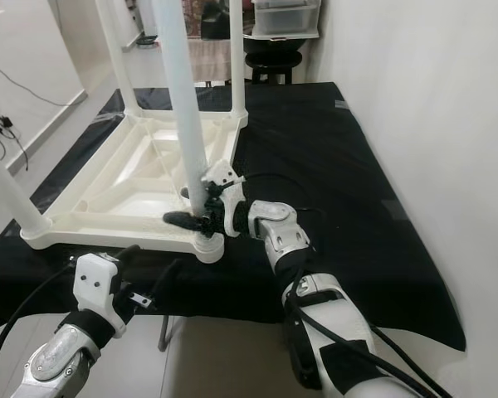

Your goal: Building children table

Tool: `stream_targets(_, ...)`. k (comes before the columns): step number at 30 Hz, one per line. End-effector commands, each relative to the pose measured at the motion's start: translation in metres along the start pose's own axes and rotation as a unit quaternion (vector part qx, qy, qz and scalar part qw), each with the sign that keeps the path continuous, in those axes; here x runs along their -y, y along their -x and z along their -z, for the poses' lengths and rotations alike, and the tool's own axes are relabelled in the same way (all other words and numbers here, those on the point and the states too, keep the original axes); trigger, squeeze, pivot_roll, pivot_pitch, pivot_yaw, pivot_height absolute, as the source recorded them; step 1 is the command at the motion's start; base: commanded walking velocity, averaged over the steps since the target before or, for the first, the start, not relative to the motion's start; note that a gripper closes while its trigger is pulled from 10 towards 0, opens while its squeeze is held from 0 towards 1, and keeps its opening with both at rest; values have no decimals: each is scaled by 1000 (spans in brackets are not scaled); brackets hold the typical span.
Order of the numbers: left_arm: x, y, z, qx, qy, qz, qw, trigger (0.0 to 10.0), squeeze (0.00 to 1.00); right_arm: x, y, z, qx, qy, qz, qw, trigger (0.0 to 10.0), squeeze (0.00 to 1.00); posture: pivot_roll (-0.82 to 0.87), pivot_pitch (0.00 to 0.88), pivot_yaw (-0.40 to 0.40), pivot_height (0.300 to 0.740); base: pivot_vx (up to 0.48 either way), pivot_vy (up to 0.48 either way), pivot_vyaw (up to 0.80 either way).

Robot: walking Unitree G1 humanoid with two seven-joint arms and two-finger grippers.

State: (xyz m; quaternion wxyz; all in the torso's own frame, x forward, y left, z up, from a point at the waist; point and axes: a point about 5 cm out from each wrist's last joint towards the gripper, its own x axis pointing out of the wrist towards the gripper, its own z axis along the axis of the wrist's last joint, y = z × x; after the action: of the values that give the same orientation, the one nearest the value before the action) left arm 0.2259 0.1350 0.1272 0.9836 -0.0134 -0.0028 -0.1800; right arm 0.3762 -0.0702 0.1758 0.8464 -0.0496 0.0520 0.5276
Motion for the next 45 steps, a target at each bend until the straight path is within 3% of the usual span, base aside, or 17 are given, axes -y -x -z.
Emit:
stream_targets(1, 2, 2, 4, -9, 3, -2, 1000, 10000, 0, -5, -6, 9, -11, -35, -10, 999, 0, 0, 17, 44, 0, 740, 0, 0, 0)
stream_targets(11, 2, 3, 3, -7, 6, -2, 1000, 10000, 0, 4, -6, 6, -9, -24, 45, 999, 0, 0, 10, 55, 2, 740, 0, 0, 0)
stream_targets(12, 2, 3, 3, -7, 7, -2, 1000, 10000, 0, 8, -6, 7, -30, 10, 87, 996, 4235, 0, 12, 57, 0, 740, 0, 0, 0)
stream_targets(13, 2, 3, 3, -7, 7, -2, 1000, 10000, 0, 8, -6, 7, -30, 10, 87, 996, 4235, 0, 12, 57, 0, 740, 0, 0, 0)
stream_targets(14, 2, 4, 2, -6, 7, -2, 1000, 10000, 0, 21, -2, 6, -47, 40, 221, 973, 10000, 0, 15, 66, -8, 740, 0, 0, 0)
stream_targets(15, 2, 4, 2, -6, 7, -2, 1000, 10000, 0, 21, -2, 6, -47, 40, 221, 973, 10000, 0, 15, 66, -8, 740, 0, 0, 0)
stream_targets(16, 2, 5, 1, -6, 6, -2, 1000, 10000, 0, 31, 6, 6, -31, 18, 332, 942, 10000, 0, 19, 73, -15, 740, 0, 0, 0)
stream_targets(17, 2, 5, 1, -6, 6, -2, 1000, 10000, 0, 31, 6, 6, -31, 18, 332, 942, 10000, 0, 19, 73, -15, 740, 0, 0, 0)
stream_targets(18, 2, 5, 1, -6, 6, -3, 1000, 10000, 0, 35, 15, 8, -2, -22, 416, 909, 10000, 0, 20, 79, -16, 740, 0, 0, 0)
stream_targets(19, 2, 5, 1, -6, 6, -3, 1000, 10000, 0, 35, 15, 8, -2, -22, 416, 909, 10000, 0, 20, 79, -16, 740, 0, 0, 0)
stream_targets(20, 1, 6, 0, -5, 6, -4, 1000, 10000, 0, 13, 11, 26, 16, -41, 423, 905, 10000, 0, 17, 94, 0, 740, 0, 0, 0)
stream_targets(22, 1, 6, 0, -5, 6, -4, 1000, 10000, 0, 13, 11, 26, 16, -41, 423, 905, 10000, 0, 17, 94, 0, 740, 0, 0, 0)
stream_targets(24, -1, 7, -1, -5, 4, -5, 1000, 10000, 0, -19, -6, 30, 40, -16, 350, 936, 10000, 0, -6, 86, 18, 740, 0, 0, 0)
stream_targets(39, -3, 6, -1, -10, 3, -2, 1000, 10000, 0, -33, -29, 27, 36, -9, 288, 957, 10000, 0, 18, 78, 20, 740, 0, 0, 0)
stream_targets(40, -3, 6, -1, -11, 3, -2, 1000, 10000, 0, -38, -32, 23, 44, -14, 259, 965, 10000, 1000, 27, 73, 16, 740, 0, 0, 0)
stream_targets(44, -3, 5, 0, -12, 4, -2, 1000, 10000, 0, -47, -35, 6, 71, -6, 122, 990, 10000, 1000, 30, 66, 11, 740, 0, 0, 0)
stream_targets(45, -3, 5, 0, -12, 5, -1, 1000, 10000, 0, -44, -33, 0, 67, 16, 61, 996, 10000, 314, 32, 63, 7, 740, 0, 0, 0)
